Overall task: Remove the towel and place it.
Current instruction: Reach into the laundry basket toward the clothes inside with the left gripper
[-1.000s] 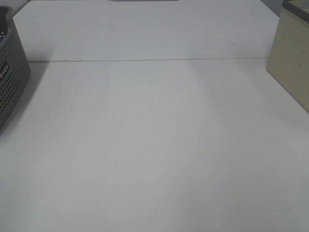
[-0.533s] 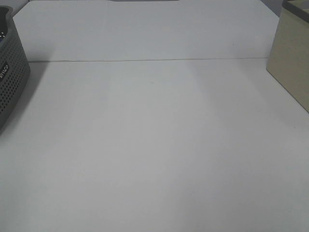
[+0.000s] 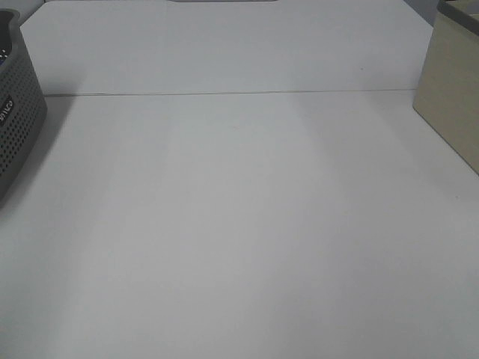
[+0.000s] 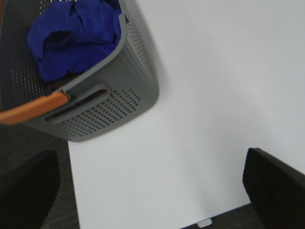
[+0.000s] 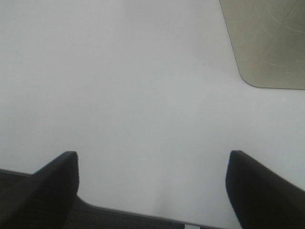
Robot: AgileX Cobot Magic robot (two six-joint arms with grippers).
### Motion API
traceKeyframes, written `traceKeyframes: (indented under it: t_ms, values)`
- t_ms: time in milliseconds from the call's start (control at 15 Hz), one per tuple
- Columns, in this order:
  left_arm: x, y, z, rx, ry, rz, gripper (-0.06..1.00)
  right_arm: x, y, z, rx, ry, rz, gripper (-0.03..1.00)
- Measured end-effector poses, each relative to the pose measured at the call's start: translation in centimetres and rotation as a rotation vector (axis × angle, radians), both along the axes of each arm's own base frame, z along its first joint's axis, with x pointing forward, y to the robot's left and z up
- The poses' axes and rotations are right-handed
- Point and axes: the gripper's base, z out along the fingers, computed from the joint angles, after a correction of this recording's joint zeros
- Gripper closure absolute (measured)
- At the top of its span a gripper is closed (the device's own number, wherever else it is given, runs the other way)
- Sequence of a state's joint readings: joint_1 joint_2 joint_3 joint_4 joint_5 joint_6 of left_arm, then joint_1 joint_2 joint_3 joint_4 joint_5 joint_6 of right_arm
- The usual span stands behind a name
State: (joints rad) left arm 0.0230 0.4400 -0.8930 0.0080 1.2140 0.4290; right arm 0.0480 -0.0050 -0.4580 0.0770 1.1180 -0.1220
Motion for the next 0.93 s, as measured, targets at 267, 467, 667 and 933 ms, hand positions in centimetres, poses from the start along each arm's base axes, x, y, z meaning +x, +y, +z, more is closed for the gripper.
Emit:
traceKeyframes:
  t_ms: [267, 467, 667, 933]
  values:
    - [7.5, 0.2, 5.0, 0.225, 0.091, -0.195, -0.05, 0.0, 0.0, 0.0, 0.000, 0.000, 0.000, 0.15]
    - [13.4, 0.9, 6.7, 0.345, 0.163, -0.240, -0.05, 0.0, 0.0, 0.0, 0.000, 0.000, 0.000, 0.15]
    - [18.4, 2.4, 6.0, 0.514, 0.285, -0.218, -0.05, 0.0, 0.0, 0.0, 0.000, 0.000, 0.000, 0.15]
    - [26.4, 4.3, 2.5, 0.697, 0.492, -0.199, -0.05, 0.0, 0.0, 0.0, 0.000, 0.000, 0.000, 0.15]
